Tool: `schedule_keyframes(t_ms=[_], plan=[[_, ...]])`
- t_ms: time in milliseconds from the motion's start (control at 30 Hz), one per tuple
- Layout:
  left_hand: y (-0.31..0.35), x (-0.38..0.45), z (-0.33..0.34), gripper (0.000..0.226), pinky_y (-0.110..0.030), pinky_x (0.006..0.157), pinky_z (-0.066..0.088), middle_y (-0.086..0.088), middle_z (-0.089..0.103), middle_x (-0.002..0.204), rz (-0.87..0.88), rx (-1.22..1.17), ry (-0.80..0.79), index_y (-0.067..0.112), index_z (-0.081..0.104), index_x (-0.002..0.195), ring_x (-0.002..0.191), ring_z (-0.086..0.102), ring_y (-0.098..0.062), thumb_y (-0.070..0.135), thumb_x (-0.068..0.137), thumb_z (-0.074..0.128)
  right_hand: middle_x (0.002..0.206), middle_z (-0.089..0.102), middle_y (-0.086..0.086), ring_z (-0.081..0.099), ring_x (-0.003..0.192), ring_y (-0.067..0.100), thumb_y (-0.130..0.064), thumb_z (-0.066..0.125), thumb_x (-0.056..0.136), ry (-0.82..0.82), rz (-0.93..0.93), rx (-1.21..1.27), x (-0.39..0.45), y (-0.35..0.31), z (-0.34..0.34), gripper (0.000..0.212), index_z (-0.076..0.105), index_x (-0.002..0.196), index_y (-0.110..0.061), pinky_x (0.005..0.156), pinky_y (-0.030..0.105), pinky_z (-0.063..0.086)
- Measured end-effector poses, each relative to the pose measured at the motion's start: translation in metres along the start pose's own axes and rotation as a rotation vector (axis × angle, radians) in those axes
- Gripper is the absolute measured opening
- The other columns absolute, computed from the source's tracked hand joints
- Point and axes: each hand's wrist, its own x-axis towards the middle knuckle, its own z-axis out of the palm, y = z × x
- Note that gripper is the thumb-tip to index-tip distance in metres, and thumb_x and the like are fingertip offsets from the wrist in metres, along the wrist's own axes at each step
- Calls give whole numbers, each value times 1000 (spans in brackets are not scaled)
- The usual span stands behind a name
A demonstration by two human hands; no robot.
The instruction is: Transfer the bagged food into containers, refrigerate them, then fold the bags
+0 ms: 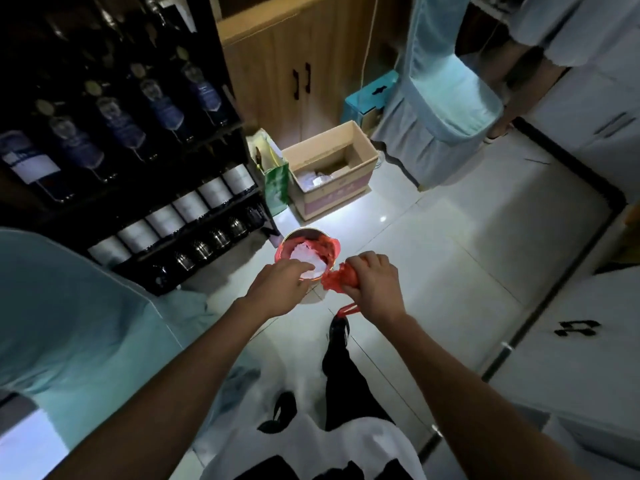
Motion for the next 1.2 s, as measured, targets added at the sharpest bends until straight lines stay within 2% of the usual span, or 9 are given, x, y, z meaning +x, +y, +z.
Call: schedule_keyframes(t_ms=[233,433,533,633,767,867,1067,1133,1200], plan=[[-41,101,17,41,-42,104,41,3,56,145,-167,21,-2,29,54,143,133,47,-23,30,102,48,120,57,10,52,105,35,-36,74,83,-136,-96,56,120,48,62,44,57,119,-19,83,45,46],[-87,174,58,39,-42,98,43,-3,64,136,-225,-31,28,19,63,135,121,56,-31,25,97,53,127,54,13,49,113,36,-37,70,88,-233,-183,64,200,72,151,48,50,128,-20,91,48,45],[-117,211,90,36,-45,95,47,-7,67,131,-245,-90,27,17,66,130,117,60,-33,23,95,58,116,59,12,53,101,35,-34,78,83,-236,-199,107,227,82,208,46,50,117,-23,80,44,48],[-154,248,130,35,-43,102,44,-4,65,135,-249,-111,-21,20,63,132,125,56,-28,22,97,62,101,60,7,54,88,30,-44,64,93,-174,-184,84,249,95,273,25,59,104,-22,71,38,45],[-205,284,191,31,-45,96,49,-6,71,124,-263,-153,23,15,70,124,116,62,-32,16,93,67,95,60,7,53,82,33,-42,59,96,-179,-261,32,275,117,370,22,64,100,-20,67,37,40],[-239,304,230,25,-47,95,52,-4,72,118,-279,-177,21,16,72,116,113,63,-30,15,92,66,101,60,9,55,88,38,-42,46,96,-285,-269,25,294,122,433,29,63,105,-20,73,46,44],[-287,324,284,25,-39,94,52,-4,72,118,-283,-231,48,20,71,119,110,65,-25,20,94,66,118,59,14,54,105,41,-48,39,88,-331,-197,57,321,107,518,51,61,121,-15,86,52,47],[-295,326,295,24,-42,92,55,-3,73,115,-261,-225,72,18,72,116,107,66,-26,17,93,68,142,45,16,41,129,41,-56,36,88,-449,-152,34,321,104,534,64,49,138,-17,105,61,36],[-305,325,304,23,-42,88,56,-3,74,111,-254,-199,102,17,73,113,103,67,-28,15,90,71,165,10,8,7,151,34,-67,40,89,-568,-100,31,315,110,547,80,21,155,-25,119,62,9]])
